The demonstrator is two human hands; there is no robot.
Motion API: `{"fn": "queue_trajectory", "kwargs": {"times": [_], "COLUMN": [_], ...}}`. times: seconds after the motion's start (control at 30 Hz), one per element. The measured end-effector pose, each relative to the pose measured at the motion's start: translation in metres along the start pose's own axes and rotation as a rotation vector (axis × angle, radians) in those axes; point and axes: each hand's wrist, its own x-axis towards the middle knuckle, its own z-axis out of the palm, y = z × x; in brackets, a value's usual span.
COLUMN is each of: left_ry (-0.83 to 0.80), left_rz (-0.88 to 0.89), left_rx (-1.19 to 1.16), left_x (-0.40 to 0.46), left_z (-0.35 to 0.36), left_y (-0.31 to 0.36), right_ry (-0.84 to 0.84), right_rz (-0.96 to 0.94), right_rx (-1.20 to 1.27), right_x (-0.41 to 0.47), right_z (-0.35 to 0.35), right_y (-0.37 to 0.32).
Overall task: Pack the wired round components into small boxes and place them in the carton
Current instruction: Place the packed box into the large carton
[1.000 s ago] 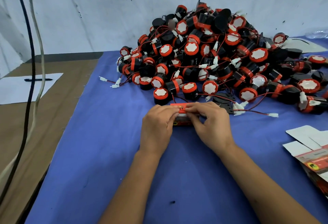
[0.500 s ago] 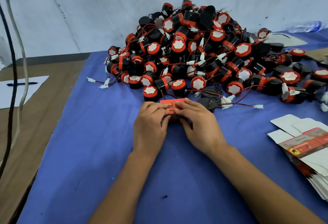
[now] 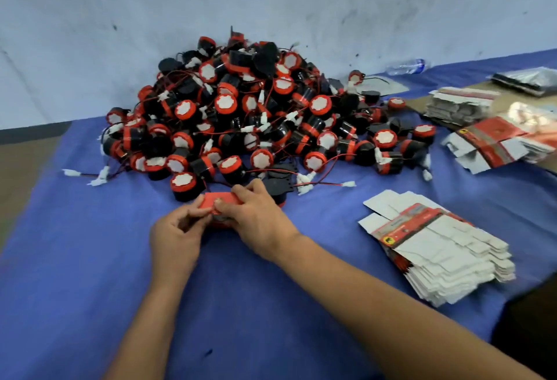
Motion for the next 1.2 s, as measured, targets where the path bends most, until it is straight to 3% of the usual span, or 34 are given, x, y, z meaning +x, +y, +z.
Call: {"fn": "queue_trajectory", "kwargs": {"times": [0.1,0.23,0.43,0.5,0.57,0.63,0.77,0.93,1.0,1.07,1.13,1.2], "left_ry": [-0.015,-0.147,-0.72,-0.878,-1.091,-1.169,-1.174,-1.171,-1.107,-0.999,-0.869,-0.681], "left_rz": [0.058,0.237,0.495,0.685,0.856,0.923,0.841,0.72,0.637,0.518,0.369,0.21], "left_rx": [-0.101,-0.431,-0.745,-0.479,-0.079,0.227,0.177,-0.016,-0.143,-0.241,-0.218,-0.094], "left_x": [-0.014,-0.026,-0.102,-0.123,-0.149,-0.158,-0.165,-0.157,-0.149,-0.136,-0.117,-0.098], "left_z": [0.011,0.086,0.228,0.263,0.299,0.32,0.329,0.325,0.319,0.309,0.295,0.282], "left_y": [0.039,0.154,0.333,0.361,0.37,0.355,0.337,0.335,0.33,0.311,0.278,0.236], "right_ry": [0.129,0.615,0.826,0.666,0.277,-0.059,-0.332,-0.373,-0.258,0.042,0.444,0.65], "right_rz": [0.032,0.226,0.605,0.894,1.277,1.469,1.502,1.382,1.382,1.353,1.179,0.974], "right_rx": [0.039,0.019,-0.311,-0.345,-0.348,-0.237,-0.172,-0.197,-0.223,-0.32,-0.45,-0.394], "right_x": [-0.021,-0.082,-0.246,-0.286,-0.322,-0.329,-0.326,-0.318,-0.311,-0.294,-0.264,-0.229], "right_z": [-0.04,-0.149,-0.34,-0.376,-0.396,-0.385,-0.36,-0.354,-0.351,-0.345,-0.326,-0.296], "right_y": [-0.004,0.024,0.04,0.04,0.047,0.059,0.083,0.088,0.086,0.084,0.082,0.081]}}
